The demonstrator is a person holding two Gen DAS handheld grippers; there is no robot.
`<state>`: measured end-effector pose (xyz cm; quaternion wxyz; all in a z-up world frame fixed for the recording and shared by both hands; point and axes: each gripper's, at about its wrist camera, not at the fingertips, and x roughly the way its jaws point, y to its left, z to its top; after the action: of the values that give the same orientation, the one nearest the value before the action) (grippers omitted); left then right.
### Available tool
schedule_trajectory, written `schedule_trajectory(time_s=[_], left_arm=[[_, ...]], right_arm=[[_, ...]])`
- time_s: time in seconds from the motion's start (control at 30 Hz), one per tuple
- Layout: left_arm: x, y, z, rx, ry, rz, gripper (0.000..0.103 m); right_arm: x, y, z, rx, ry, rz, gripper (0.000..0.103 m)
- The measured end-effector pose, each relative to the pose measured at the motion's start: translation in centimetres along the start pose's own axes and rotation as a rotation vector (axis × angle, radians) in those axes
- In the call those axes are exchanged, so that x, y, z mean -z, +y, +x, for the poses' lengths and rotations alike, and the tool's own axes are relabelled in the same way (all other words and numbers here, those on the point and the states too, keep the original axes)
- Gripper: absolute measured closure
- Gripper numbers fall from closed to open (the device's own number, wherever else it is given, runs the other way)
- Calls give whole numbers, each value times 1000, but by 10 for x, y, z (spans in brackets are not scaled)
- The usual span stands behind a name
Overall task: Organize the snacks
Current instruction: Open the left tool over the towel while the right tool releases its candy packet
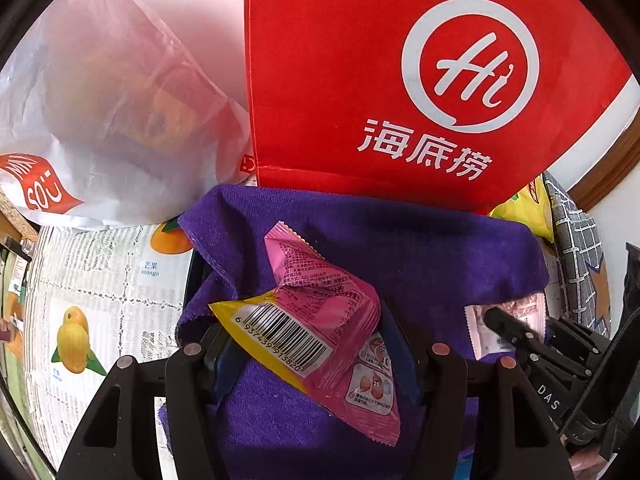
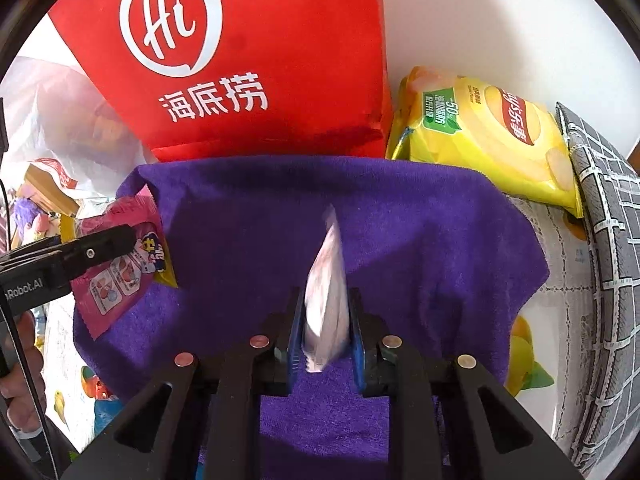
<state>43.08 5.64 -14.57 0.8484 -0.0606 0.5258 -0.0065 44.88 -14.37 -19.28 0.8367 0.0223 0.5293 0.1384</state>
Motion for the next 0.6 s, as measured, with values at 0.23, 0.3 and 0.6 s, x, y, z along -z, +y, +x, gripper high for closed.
schedule_trajectory(time_s=[0.23, 0.3, 0.6], left_arm=[[1, -5, 5, -9, 11, 6, 41], [2, -7, 6, -8, 15, 14, 41], [1, -23, -1, -17, -16, 64, 25]], right_arm=[[0, -4, -13, 42, -48, -5, 66], [-1, -5, -18, 53, -58, -5, 64], [-3, -5, -47, 40, -149, -7, 45]])
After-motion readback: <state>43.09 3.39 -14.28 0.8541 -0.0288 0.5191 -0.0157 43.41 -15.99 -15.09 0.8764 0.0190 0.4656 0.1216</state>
